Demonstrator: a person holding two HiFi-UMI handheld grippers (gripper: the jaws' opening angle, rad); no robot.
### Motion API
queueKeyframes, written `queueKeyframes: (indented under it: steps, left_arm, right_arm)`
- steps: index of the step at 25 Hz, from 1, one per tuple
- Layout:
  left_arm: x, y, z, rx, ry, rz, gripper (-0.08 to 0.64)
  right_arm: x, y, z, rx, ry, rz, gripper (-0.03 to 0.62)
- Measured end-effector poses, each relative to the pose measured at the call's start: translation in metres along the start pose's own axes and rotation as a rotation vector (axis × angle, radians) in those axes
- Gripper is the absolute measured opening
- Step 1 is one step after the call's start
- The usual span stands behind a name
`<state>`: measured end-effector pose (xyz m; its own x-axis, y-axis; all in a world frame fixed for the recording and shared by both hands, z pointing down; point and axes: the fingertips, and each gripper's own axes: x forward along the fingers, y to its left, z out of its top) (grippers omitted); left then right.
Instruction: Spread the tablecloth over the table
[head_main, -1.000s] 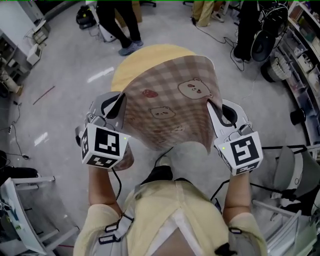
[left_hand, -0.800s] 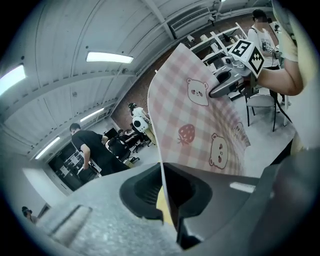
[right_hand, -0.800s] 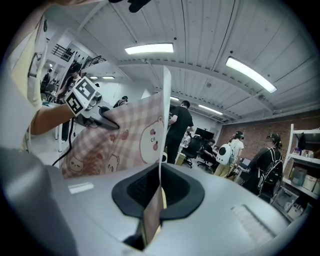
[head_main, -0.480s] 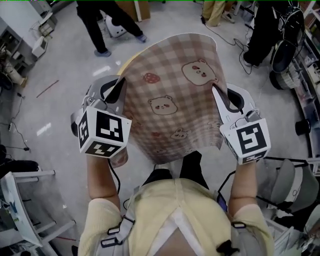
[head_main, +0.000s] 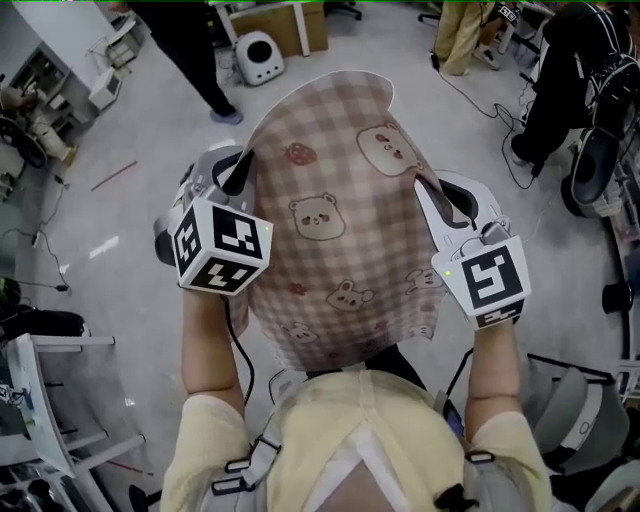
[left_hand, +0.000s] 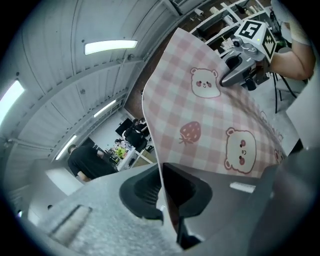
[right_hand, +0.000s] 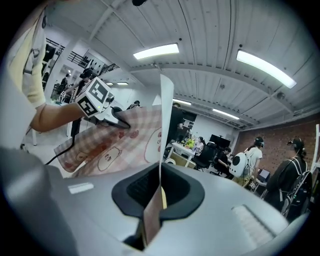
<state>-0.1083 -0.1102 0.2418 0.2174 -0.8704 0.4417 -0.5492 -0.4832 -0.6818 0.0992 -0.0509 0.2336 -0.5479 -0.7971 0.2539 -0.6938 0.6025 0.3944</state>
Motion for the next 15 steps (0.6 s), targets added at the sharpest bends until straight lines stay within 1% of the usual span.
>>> queueKeyframes:
  steps: [3,7,9,12,15]
  left_arm:
    - [0.026,0.001,0.001,0.009,0.015,0.004,0.009]
    - [0.051,0.01,0.004,0.036,0.027,0.008,0.011]
    - [0.087,0.017,0.005,0.049,0.044,0.0,0.011]
    - [0.156,0.024,0.005,0.08,0.078,-0.026,0.012]
    - [0.2,0.019,0.0,0.124,0.101,-0.058,0.013]
  right_arm:
    - [0.017,-0.012,-0.014,0.0,0.008,0.026,0.014]
    - [0.037,-0.028,-0.018,0.0,0.012,0.035,0.014]
    - [0.064,-0.047,-0.031,-0.002,0.01,0.042,0.014]
    - [0.114,-0.083,-0.058,0.002,0.021,0.063,0.014]
    - [0.143,-0.098,-0.085,0.019,0.037,0.08,0.014]
